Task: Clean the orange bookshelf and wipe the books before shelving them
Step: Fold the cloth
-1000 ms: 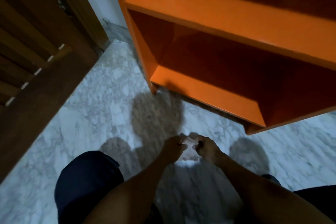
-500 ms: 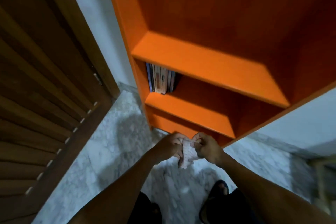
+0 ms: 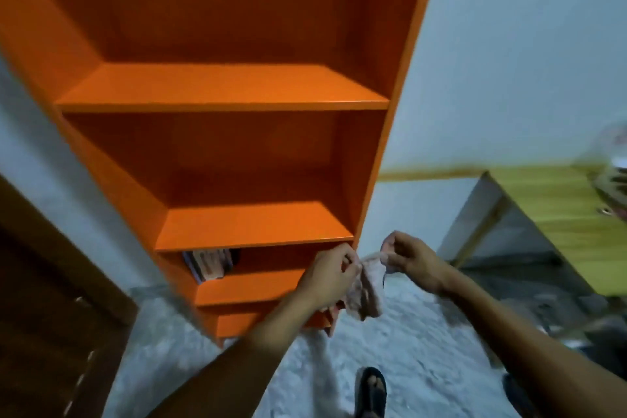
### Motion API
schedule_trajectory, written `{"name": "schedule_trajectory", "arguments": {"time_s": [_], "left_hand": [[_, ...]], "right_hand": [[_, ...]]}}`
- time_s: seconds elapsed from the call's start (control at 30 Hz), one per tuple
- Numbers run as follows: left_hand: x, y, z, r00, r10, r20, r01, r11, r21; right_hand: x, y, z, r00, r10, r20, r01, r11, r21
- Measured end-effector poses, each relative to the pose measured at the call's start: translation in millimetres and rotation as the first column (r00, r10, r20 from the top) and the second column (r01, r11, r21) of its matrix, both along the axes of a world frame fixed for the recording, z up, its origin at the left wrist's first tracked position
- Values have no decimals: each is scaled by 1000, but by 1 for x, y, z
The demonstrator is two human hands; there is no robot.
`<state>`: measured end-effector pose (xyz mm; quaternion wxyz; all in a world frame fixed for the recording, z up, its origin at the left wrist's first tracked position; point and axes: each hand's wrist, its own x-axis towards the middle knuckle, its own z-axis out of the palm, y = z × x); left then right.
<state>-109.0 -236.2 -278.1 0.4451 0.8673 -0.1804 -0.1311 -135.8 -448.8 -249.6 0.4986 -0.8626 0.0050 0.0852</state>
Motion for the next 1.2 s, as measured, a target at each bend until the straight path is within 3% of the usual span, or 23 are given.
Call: {"name": "schedule_trajectory", "arguments": {"time_s": [0.23, 0.33, 0.47, 0.67, 0.77, 0.93, 1.1, 1.2], "left_hand": [[25, -130, 68, 994, -85, 64, 90, 993, -79], [43, -181, 91, 995, -97, 27, 99, 991, -87], [84, -245, 128, 990, 29, 140, -17, 996, -85], [164, -321, 207, 945, 268, 189, -203, 931, -303], [214, -340, 267, 888, 349, 300, -234, 903, -360], [268, -336, 368, 746, 426, 512, -250, 892, -377], [292, -319, 454, 556, 342, 757, -146, 937, -316], [306, -316, 500, 425, 314, 849, -155, 949, -274]], "right_hand": [[7, -107, 76, 967, -174, 184, 198, 972, -125], [22, -149, 108, 933, -249, 260, 280, 956, -87], [65, -203, 152, 878, -312, 364, 351, 935, -45], [144, -273, 216, 883, -208, 421, 191, 978, 82], [193, -299, 265, 855, -136, 500, 93, 990, 111], [268, -312, 351, 667, -93, 739, 55, 996, 76], [314, -305, 430, 333, -21, 943, 139, 990, -27], [331, -306, 470, 214, 16, 977, 214, 975, -63]]}}
